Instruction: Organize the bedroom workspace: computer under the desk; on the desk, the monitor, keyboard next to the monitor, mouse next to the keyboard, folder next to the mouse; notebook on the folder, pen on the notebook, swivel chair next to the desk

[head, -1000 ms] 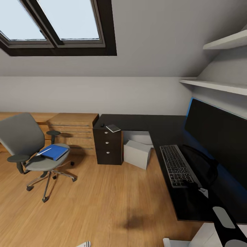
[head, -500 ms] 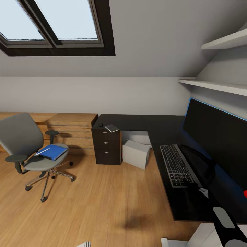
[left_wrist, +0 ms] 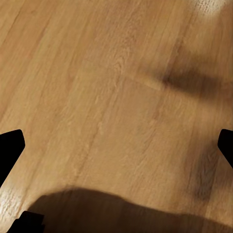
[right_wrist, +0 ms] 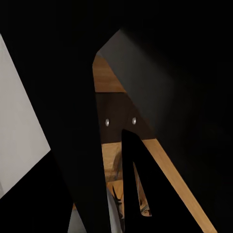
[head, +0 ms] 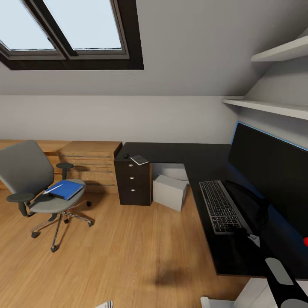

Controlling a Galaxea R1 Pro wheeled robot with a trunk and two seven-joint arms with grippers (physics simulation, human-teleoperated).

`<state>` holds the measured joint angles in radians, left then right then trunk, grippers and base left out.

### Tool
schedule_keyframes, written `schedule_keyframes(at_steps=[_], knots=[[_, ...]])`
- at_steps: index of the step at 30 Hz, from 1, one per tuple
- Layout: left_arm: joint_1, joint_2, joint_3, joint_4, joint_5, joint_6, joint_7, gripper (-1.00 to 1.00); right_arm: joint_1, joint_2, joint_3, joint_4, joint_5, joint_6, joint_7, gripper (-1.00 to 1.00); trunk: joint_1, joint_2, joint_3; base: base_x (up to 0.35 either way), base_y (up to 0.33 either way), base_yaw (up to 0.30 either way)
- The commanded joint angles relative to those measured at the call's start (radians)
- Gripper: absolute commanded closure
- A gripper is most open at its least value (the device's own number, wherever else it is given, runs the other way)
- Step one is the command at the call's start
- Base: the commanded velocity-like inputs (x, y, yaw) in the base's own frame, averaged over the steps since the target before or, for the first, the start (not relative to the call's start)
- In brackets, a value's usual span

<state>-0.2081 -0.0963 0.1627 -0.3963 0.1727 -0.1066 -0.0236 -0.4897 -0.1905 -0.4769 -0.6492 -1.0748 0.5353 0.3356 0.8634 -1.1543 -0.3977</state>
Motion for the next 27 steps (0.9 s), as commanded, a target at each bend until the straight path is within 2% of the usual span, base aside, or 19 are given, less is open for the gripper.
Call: schedule_keyframes(at_steps=[1, 13, 22, 27], knots=[[-0.001, 0.000, 0.001, 0.001, 0.010, -0.002, -0.002, -1.00, -0.001, 0.001, -0.004, 0.000, -0.003, 0.008, 0.002, 1.00, 0.000, -0.001, -0.001, 0.000, 0.000, 0.000], [-0.001, 0.000, 0.001, 0.001, 0.010, -0.002, -0.002, -1.00, -0.001, 0.005, -0.004, 0.000, -0.002, 0.008, 0.002, 1.00, 0.000, -0.001, -0.001, 0.011, 0.000, 0.000], [-0.001, 0.000, 0.001, 0.001, 0.010, -0.002, -0.002, -1.00, -0.001, 0.006, -0.005, 0.004, -0.002, 0.007, -0.001, 1.00, 0.000, -0.001, -0.001, 0.251, 0.000, 0.000], [-0.001, 0.000, 0.001, 0.001, 0.010, -0.002, -0.003, -1.00, -0.001, 0.003, -0.004, 0.043, -0.003, 0.008, -0.005, 1.00, 0.000, -0.001, -0.001, 0.060, 0.000, 0.000]])
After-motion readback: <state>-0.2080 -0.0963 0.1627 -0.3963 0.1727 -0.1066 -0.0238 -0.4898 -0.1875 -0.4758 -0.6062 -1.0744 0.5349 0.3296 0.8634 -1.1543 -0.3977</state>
